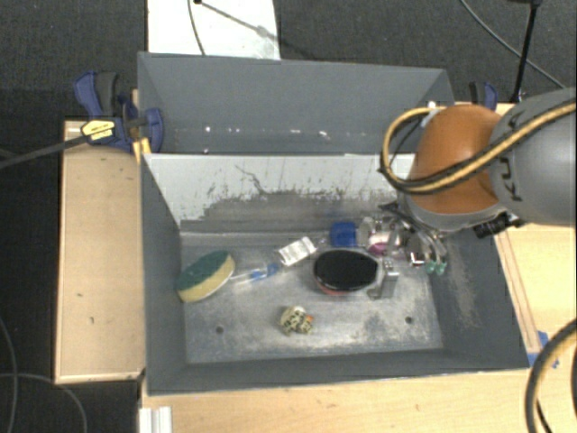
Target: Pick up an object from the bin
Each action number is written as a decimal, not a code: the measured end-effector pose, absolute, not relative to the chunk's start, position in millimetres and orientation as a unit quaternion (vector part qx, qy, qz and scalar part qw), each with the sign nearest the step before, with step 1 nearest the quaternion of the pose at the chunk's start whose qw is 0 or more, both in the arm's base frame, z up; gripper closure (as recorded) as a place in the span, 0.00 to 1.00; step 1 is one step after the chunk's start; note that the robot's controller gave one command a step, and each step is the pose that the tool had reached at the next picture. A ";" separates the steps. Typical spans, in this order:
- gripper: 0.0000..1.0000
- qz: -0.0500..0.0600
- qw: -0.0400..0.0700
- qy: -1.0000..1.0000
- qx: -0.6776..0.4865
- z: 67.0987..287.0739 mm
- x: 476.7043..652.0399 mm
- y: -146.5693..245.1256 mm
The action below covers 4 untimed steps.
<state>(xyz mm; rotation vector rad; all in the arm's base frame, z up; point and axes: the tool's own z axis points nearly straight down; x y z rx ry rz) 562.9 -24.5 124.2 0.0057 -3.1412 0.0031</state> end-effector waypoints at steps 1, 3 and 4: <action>0.00 0.000 -0.002 -0.999 0.036 126.1 565.5 6.4; 0.00 -0.001 0.001 -1.000 -0.007 69.1 554.7 0.1; 1.00 -0.001 -0.001 -1.000 -0.006 70.4 555.5 0.2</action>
Offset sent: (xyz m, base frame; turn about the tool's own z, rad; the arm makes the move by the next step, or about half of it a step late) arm 0.0017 0.0297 0.0013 -0.0706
